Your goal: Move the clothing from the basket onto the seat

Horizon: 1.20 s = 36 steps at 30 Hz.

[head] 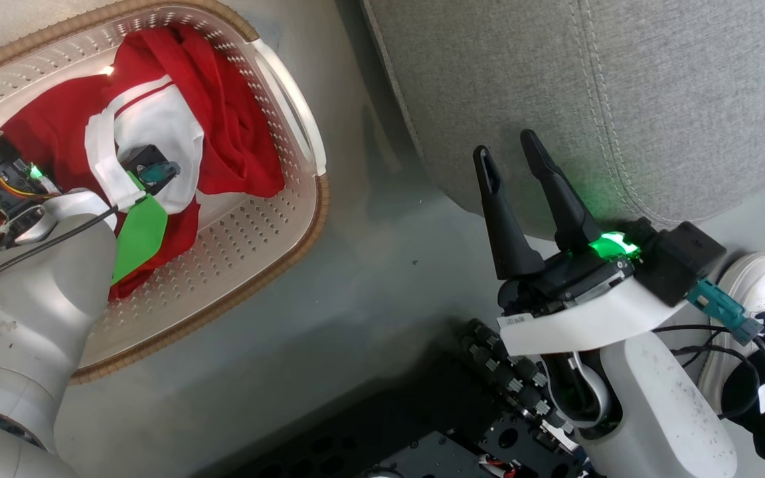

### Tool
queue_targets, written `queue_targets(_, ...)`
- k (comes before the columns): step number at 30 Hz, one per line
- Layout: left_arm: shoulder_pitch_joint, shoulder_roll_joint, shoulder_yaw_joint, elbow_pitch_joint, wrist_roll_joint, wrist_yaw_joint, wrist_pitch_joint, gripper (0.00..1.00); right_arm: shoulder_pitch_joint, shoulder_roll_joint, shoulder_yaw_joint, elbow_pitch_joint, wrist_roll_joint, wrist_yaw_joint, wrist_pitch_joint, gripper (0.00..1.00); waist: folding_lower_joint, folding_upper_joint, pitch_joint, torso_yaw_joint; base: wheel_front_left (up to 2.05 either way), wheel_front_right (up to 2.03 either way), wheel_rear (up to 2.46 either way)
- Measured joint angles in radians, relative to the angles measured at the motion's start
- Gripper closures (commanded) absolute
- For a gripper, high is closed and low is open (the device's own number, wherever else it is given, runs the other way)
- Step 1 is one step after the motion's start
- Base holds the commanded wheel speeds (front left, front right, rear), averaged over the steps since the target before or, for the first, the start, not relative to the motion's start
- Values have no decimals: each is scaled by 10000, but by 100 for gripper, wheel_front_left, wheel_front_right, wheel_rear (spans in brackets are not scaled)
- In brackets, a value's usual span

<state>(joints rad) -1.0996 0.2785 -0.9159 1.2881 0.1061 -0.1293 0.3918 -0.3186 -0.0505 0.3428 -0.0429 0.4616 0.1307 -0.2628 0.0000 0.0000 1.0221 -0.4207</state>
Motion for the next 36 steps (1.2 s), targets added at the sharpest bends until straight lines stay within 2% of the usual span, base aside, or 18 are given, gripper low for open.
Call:
queue_targets(1, -35, 2, -150, 2, -186, 0, 31, 0, 55, 0, -2, 4, -29, 0, 0, 0, 0, 0, 18, 17, 0, 0, 0)
queue_targets(2, -78, 4, -278, 2, -387, 0, 50, 23, 72, 0, -4, 4, -61, 0, 0, 0, 0, 0, 34, 32, 0, 0, 0)
queue_targets(3, -108, 8, -380, 0, -499, 0, 77, 51, 72, 0, -10, 0, -77, 0, 0, 0, 0, 0, 44, 42, 0, 0, 0)
queue_targets(4, -137, 23, -508, 0, -654, 0, 94, 100, 73, 0, -13, -2, -84, 0, 0, 0, 0, 0, 55, 52, 0, 0, 0)
queue_targets(10, -352, 211, -892, -4, -1499, -27, 382, 100, 68, -2, -42, -10, -169, 0, 0, 0, 0, 0, 86, 127, 0, 0, 0)
queue_targets(18, -533, 366, -924, 15, -2061, 67, 15, 100, -347, 25, -27, 128, -341, 0, 0, 0, 0, 0, -98, 131, 0, 0, 0)
queue_targets(27, -43, -341, -744, 23, -2483, 351, -940, 100, -329, 25, -500, 485, -1104, 10, 0, 0, 0, 0, -1010, 535, 0, 0, 0)
queue_targets(36, 1124, -970, -495, 19, -3085, 596, -2159, 100, 315, 25, -853, 1164, -1820, 8, 0, 0, 0, 0, -2717, 1233, 0, 0, 0)
